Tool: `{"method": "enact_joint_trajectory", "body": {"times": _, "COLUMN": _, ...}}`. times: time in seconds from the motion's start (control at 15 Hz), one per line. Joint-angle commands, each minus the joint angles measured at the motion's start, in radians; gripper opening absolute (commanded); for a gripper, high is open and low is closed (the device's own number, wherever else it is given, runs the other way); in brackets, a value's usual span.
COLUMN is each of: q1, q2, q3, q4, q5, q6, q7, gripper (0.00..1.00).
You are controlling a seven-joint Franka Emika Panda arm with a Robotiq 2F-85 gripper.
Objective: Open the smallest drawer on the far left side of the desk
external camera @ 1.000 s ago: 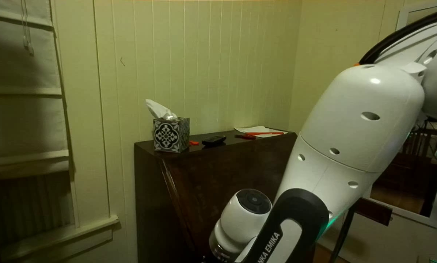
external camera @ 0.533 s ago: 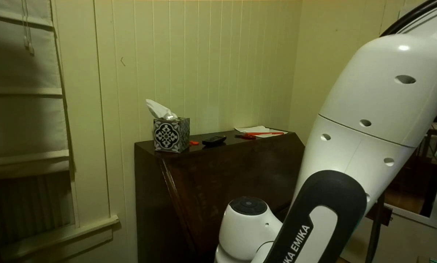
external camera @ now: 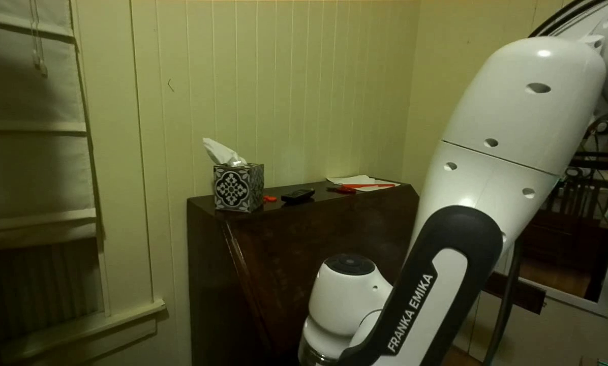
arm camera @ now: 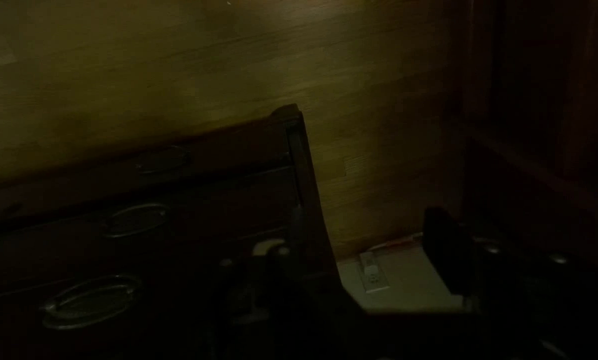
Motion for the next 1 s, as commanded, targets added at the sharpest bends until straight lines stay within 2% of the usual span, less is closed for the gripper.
{"method": "enact_joint_trajectory", "body": {"times": 0.0, "q1": -0.083, "q2": -0.107, "q3": 0.03, "q4": -0.04, "q5": -0.067, "q6": -0.006, "q7": 0.025, "gripper": 0.95}}
{"method": "enact_joint_trajectory", "body": {"times": 0.13, "q1": -0.098, "q2": -0.139, "q3": 0.007, "q4": -0.034, "q5": -0.109, "q6": -0.027, "q7": 0.032, "gripper": 1.0}}
{"method": "enact_joint_trajectory", "body": {"times": 0.33, "q1": -0.106, "q2": -0.177, "q3": -0.028, "q4": -0.035, "q5": -0.171, "q6": -0.037, "q7": 0.055, "gripper": 1.0}}
{"method": "enact_joint_trajectory", "body": {"times": 0.4, "q1": -0.073, "q2": -0.186, "q3": -0.062, "q4": -0.032, "q5": -0.131, "q6": -0.052, "q7": 0.022, "gripper": 1.0}}
{"method": "enact_joint_trajectory", "body": {"times": 0.6, "q1": -0.058, "q2": -0.191, "q3": -0.1, "q4": -0.025, "q5": -0.14, "q6": -0.103, "q7": 0.029, "gripper": 1.0}}
{"method": "enact_joint_trajectory", "body": {"times": 0.67, "q1": -0.058, "q2": -0.192, "q3": -0.1, "q4": -0.024, "q5": -0.13, "q6": -0.118, "q7": 0.031, "gripper": 1.0}}
{"method": "enact_joint_trajectory", "body": {"times": 0.73, "q1": -0.143, "q2": -0.219, "q3": -0.015, "q4": -0.034, "q5": -0.181, "q6": -0.114, "q7": 0.046, "gripper": 1.0}}
{"method": "enact_joint_trajectory", "body": {"times": 0.8, "q1": -0.145, "q2": -0.172, "q3": -0.022, "q4": -0.007, "q5": -0.195, "q6": -0.079, "q7": 0.062, "gripper": 1.0}}
{"method": "enact_joint_trajectory", "body": {"times": 0.93, "q1": -0.175, "q2": -0.179, "q3": 0.011, "q4": -0.007, "q5": -0.206, "q6": -0.085, "q7": 0.062, "gripper": 1.0}}
